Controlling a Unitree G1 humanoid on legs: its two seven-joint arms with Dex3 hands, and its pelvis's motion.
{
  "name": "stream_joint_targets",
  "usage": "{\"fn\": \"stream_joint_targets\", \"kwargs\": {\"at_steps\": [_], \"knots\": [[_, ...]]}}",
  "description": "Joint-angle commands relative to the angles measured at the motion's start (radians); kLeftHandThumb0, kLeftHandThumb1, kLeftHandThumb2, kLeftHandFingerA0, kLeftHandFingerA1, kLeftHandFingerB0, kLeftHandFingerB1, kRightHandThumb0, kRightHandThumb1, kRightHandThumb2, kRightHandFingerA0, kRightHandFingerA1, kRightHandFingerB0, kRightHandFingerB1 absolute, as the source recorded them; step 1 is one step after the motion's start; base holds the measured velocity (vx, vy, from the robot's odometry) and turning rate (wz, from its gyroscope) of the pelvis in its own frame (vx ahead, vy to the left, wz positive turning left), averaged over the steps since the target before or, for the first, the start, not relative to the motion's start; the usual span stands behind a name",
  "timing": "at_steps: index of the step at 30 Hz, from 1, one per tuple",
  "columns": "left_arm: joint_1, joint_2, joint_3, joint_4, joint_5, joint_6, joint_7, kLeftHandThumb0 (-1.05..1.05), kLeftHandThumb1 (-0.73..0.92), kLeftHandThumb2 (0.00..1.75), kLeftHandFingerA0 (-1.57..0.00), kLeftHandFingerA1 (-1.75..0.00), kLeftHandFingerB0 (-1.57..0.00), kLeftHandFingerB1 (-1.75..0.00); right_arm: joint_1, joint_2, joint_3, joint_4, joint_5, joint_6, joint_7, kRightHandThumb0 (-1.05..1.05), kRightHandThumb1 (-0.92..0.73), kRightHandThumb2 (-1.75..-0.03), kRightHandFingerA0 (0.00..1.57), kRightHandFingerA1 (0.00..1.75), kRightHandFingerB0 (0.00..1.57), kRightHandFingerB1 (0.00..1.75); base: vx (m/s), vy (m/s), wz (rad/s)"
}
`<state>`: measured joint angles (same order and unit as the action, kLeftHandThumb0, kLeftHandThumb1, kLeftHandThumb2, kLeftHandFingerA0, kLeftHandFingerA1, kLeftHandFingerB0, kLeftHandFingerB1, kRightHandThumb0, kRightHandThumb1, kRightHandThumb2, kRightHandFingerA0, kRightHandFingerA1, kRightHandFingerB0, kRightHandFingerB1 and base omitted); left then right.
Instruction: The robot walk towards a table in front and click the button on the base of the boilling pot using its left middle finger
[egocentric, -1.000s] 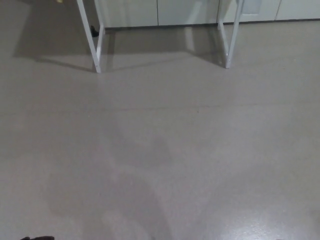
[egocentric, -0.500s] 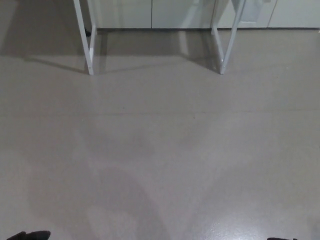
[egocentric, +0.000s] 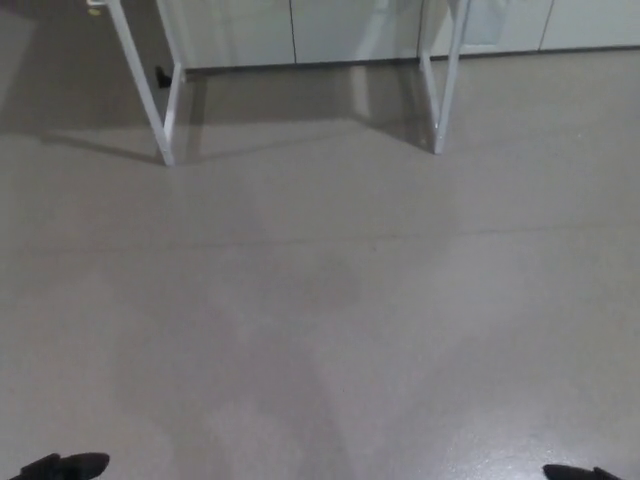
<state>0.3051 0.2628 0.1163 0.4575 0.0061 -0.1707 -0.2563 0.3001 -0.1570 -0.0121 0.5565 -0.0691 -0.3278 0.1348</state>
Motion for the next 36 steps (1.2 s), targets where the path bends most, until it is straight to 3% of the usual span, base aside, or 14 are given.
{"fn": "stream_joint_targets", "kwargs": {"at_steps": [1, 2, 12, 22, 23, 36], "knots": [[0.002, 0.022, 0.0, 0.003, 0.002, 0.018, 0.0, -0.51, 0.46, 0.76, -0.61, -0.52, -0.41, -0.46, 0.005, 0.0, 0.004, 0.011, -0.002, -0.008, -0.008, -0.29, -0.67, -0.59, 0.56, 0.53, 0.43, 0.45, 0.14, -0.063, -0.14], [0.002, 0.022, 0.0, 0.003, 0.004, 0.016, 0.002, -0.45, 0.53, 0.57, -0.71, -0.41, -0.49, -0.36, 0.005, 0.0, 0.004, 0.015, 0.001, -0.015, -0.004, -0.3, -0.67, -0.6, 0.55, 0.54, 0.44, 0.46, 0.12, -0.06, -0.06], [0.009, 0.03, -0.016, 0.0, 0.027, 0.003, 0.022, -0.44, 0.54, 0.57, -0.77, -0.43, -0.5, -0.36, 0.015, 0.001, 0.013, 0.031, -0.016, -0.034, -0.023, -0.29, -0.67, -0.59, 0.58, 0.54, 0.48, 0.47, 0.15, 0.045, 0.02], [0.016, 0.034, -0.03, 0.005, 0.031, 0.016, 0.018, -0.46, 0.54, 0.57, -0.69, -0.41, -0.48, -0.35, 0.013, -0.006, 0.016, 0.076, -0.022, -0.06, -0.029, -0.3, -0.67, -0.59, 0.58, 0.53, 0.46, 0.46, 0.18, -0.156, 0.13], [0.019, 0.035, -0.03, 0.009, 0.029, 0.011, 0.015, -0.53, 0.46, 0.76, -0.62, -0.53, -0.41, -0.46, 0.021, -0.005, 0.016, 0.076, -0.021, -0.063, -0.031, -0.3, -0.67, -0.59, 0.57, 0.53, 0.46, 0.46, 0.35, -0.184, 0.36], [0.024, 0.046, -0.038, 0.085, 0.033, -0.058, 0.008, -0.53, 0.45, 0.77, -0.58, -0.53, -0.42, -0.47, 0.053, 0.006, 0.019, 0.113, -0.012, -0.091, -0.023, -0.31, -0.67, -0.6, 0.56, 0.55, 0.45, 0.46, 0.3, -0.017, -0.07]]}}
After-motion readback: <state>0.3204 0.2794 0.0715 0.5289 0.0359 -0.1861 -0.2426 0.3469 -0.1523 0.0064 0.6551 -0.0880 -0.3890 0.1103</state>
